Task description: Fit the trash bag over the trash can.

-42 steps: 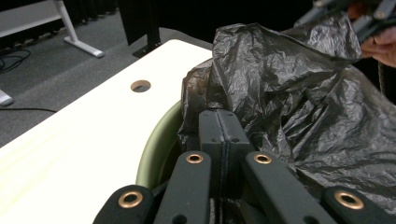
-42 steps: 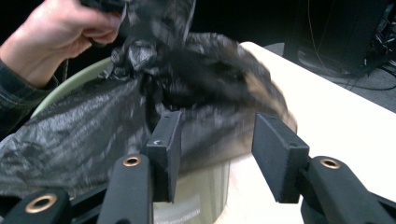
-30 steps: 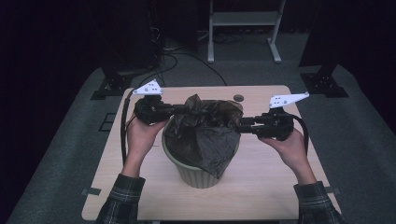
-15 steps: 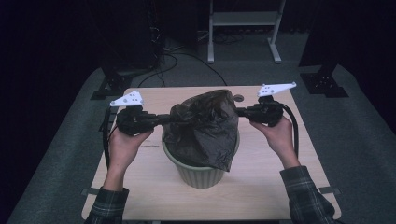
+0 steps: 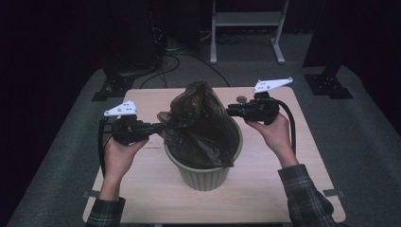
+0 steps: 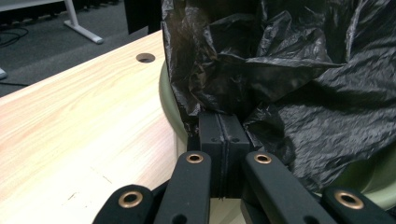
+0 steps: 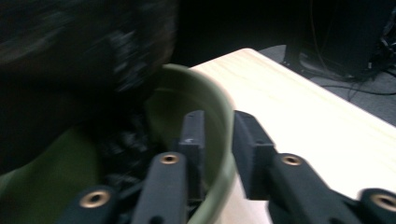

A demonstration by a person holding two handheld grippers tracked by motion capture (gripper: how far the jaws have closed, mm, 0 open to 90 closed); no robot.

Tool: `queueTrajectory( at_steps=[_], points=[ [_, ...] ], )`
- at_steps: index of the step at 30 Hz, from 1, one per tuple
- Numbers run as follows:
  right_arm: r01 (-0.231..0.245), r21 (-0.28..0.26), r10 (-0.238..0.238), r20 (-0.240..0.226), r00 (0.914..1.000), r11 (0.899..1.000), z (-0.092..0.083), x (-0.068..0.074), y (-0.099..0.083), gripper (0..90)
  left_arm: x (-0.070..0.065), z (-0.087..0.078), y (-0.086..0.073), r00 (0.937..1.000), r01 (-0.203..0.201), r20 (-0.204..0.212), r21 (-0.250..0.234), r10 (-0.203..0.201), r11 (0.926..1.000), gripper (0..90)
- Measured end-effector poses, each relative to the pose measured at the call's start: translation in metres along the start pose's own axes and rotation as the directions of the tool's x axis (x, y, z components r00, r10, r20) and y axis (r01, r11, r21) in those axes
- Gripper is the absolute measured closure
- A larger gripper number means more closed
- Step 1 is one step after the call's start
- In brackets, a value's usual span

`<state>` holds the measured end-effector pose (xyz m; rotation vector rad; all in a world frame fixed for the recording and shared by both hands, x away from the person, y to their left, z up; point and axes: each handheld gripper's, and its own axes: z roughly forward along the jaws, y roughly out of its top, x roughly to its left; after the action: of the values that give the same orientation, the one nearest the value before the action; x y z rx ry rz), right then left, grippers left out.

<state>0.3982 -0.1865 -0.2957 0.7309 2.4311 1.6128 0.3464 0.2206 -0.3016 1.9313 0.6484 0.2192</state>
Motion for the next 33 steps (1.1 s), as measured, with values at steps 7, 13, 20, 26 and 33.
queueTrajectory(
  at_steps=[7,13,20,26,33],
  points=[
    [0.028,-0.075,-0.033,-0.066,0.9973,0.997,-0.036,0.035,-0.003,61.3,-0.002,0.006,0.0,1.0,0.0,0.01,0.007,0.0,1.0,90.0],
    [0.02,-0.103,-0.032,-0.115,0.9929,0.994,-0.051,0.051,-0.007,59.1,-0.003,0.006,0.0,1.0,-0.001,0.009,0.007,0.001,1.0,90.0],
    [-0.008,-0.098,-0.007,-0.153,0.9882,0.995,-0.045,0.05,-0.018,58.2,-0.003,0.002,0.0,1.0,0.002,0.005,0.002,-0.002,1.0,90.0],
    [-0.007,-0.114,-0.014,-0.182,0.9832,0.994,-0.046,0.055,-0.018,58.2,-0.002,0.002,0.0,1.0,0.001,0.008,0.004,-0.001,1.0,90.0],
    [0.001,-0.09,-0.018,-0.197,0.9803,0.996,-0.038,0.057,-0.017,64.1,-0.003,0.002,0.001,0.9999,-0.003,0.011,0.002,0.003,1.0,90.0]
  ],
)
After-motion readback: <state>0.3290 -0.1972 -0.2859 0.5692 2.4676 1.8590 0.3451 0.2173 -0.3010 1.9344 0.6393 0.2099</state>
